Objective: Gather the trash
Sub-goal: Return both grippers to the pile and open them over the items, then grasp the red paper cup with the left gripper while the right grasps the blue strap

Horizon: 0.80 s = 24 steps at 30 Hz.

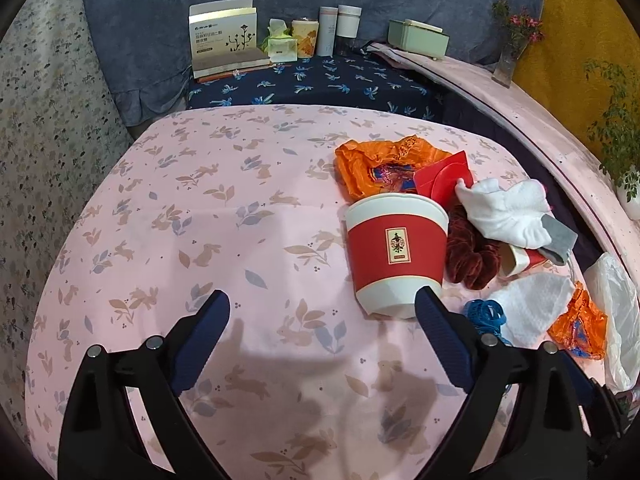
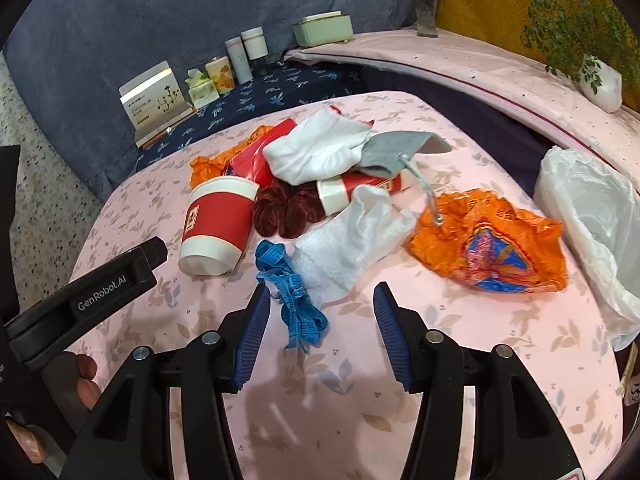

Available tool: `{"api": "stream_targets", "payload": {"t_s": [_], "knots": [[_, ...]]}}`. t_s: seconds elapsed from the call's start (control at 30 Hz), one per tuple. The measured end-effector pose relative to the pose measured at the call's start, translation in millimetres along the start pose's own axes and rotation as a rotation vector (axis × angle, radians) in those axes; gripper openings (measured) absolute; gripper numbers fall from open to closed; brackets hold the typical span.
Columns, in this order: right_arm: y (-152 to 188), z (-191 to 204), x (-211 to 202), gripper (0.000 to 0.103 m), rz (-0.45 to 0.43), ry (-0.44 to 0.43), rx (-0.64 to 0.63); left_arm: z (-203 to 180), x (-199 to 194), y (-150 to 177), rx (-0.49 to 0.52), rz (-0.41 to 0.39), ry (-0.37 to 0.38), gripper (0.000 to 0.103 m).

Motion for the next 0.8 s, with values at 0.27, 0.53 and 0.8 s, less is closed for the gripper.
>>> {"api": "stream_targets", "payload": {"t_s": [0.27,0.53,0.8], "knots": [[-1.5,9.0,22.8,0.043,0.025,-0.021,-0.01,-12.9,20.3,-2.5,-0.001,0.045,0.028,0.09],[1.6,13.3,38.5,0.024,0.047,-0.054,-0.005,-33.4,47.7,3.5,-0.015,0.136,0.077,0.09],[2.1,14.4,37.3,0.015,0.038,-0.073,0.002,-45.0,55.7,12.9,-0.019,0.176,0.115,0.069]]}}
Point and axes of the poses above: each gripper's, at about its wrist camera, not at the fingertips, and x roughly the way its jaws point, z to its left, y to its underside, the point moved 9 cm from there along x, roughly the way its jaws point, and after that the axes turned 15 degrees about -x, right-handed, at the moved point
